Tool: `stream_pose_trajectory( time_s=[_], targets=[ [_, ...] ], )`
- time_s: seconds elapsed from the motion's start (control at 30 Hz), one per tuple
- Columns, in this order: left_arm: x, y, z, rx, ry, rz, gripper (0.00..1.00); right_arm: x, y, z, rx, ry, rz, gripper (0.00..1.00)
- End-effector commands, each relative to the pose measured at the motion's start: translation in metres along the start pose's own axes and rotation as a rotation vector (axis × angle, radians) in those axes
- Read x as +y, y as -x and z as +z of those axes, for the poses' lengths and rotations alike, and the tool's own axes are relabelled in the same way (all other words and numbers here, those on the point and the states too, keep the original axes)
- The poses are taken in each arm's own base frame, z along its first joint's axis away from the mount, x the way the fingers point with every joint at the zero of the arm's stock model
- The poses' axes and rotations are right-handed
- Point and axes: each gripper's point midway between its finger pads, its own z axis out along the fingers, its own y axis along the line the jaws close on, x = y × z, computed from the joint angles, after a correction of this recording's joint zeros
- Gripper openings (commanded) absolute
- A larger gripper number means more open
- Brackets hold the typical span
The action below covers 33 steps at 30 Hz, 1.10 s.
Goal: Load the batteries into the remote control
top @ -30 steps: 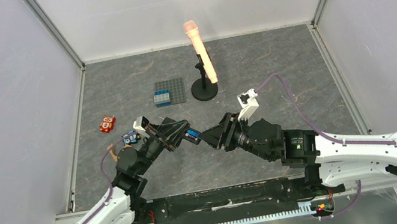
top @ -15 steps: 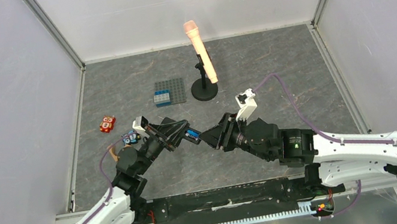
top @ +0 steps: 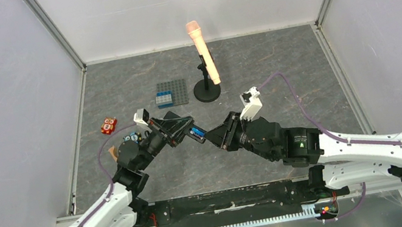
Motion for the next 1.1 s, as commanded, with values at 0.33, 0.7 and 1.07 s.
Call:
stream_pose_trajectory(
  time_s=[0.33,0.7,1.07],
  targets=[
    [-0.056,-0.066,-0.017,0.343,-0.196,0.289,0.02,-0.037,-0.001,0.008,-0.001,-0.162,0.023,0.13],
    [-0.041,-0.058,-0.012,0.302,-0.138,0.318,0.02,-0.043,0.003,0.001,0.000,-0.183,0.009,0.00],
    [-0.020,-0.036,-0.005,0.188,-0.005,0.393,0.02,-0.040,0.014,-0.012,-0.010,-0.173,0.005,0.23]
  ],
)
